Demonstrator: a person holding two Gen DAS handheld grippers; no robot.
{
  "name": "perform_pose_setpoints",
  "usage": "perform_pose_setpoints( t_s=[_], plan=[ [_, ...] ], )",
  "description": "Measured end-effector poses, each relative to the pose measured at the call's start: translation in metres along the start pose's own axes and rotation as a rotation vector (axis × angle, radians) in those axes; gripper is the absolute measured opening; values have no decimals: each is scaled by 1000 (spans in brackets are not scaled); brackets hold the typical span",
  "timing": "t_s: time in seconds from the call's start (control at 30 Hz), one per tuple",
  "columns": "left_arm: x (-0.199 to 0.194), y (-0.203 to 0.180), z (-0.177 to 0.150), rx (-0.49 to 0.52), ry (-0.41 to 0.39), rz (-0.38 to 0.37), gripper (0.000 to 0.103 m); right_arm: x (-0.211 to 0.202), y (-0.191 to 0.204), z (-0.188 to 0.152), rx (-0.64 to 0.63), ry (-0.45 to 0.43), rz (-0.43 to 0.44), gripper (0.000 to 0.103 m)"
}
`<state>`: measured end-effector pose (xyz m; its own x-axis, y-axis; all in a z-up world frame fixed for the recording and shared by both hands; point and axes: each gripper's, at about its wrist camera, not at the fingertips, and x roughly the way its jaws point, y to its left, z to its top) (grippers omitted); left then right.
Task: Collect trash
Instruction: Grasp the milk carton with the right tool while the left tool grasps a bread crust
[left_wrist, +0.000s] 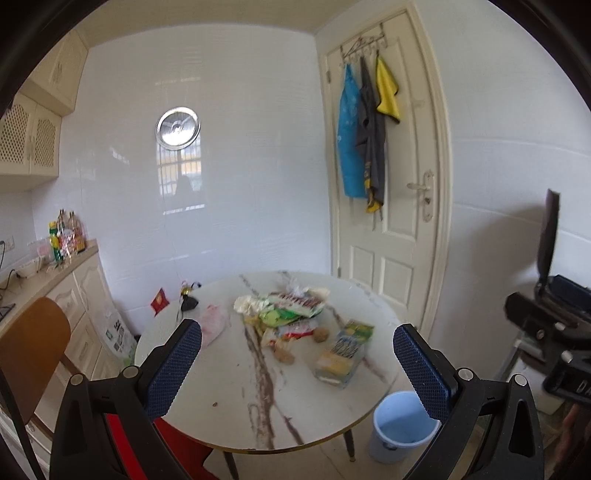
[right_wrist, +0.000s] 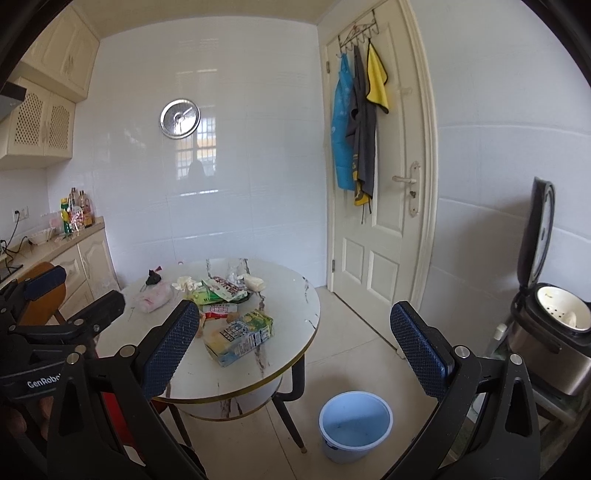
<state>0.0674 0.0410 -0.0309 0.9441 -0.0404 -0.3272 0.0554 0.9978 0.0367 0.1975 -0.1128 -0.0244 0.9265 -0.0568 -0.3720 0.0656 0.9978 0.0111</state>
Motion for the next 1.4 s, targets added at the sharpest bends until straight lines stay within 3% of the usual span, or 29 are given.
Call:
perform_pose_setpoints(
  t_s=[0.33, 0.5, 0.7, 0.9, 1.13, 1.23, 1.27, 1.4],
  plan=[
    [123, 61, -10, -120, 287, 48, 102, 118, 7, -28, 2, 237, 68, 103],
    [167, 83, -13, -176, 361, 78, 102, 171, 32, -43, 8, 337, 124, 103],
    [205, 92, -14, -148, 375, 128, 102, 238, 76, -58, 38, 465, 134, 103],
    [237, 87, -11, -121, 357, 132, 102, 277, 99, -70, 63, 551, 110, 103],
    [262, 66, -8, -87, 378, 68, 102, 287, 73, -81, 36, 554, 39, 103],
    [281, 56, -6, -95, 404, 32, 102, 290, 59, -80, 39, 541, 78, 92],
    [290, 52, -6, -90, 408, 21, 102, 292, 55, -80, 17, 535, 87, 79],
    [316, 38, -10, -68, 442, 18, 102, 295, 42, -77, 10, 522, 164, 62]
  ],
)
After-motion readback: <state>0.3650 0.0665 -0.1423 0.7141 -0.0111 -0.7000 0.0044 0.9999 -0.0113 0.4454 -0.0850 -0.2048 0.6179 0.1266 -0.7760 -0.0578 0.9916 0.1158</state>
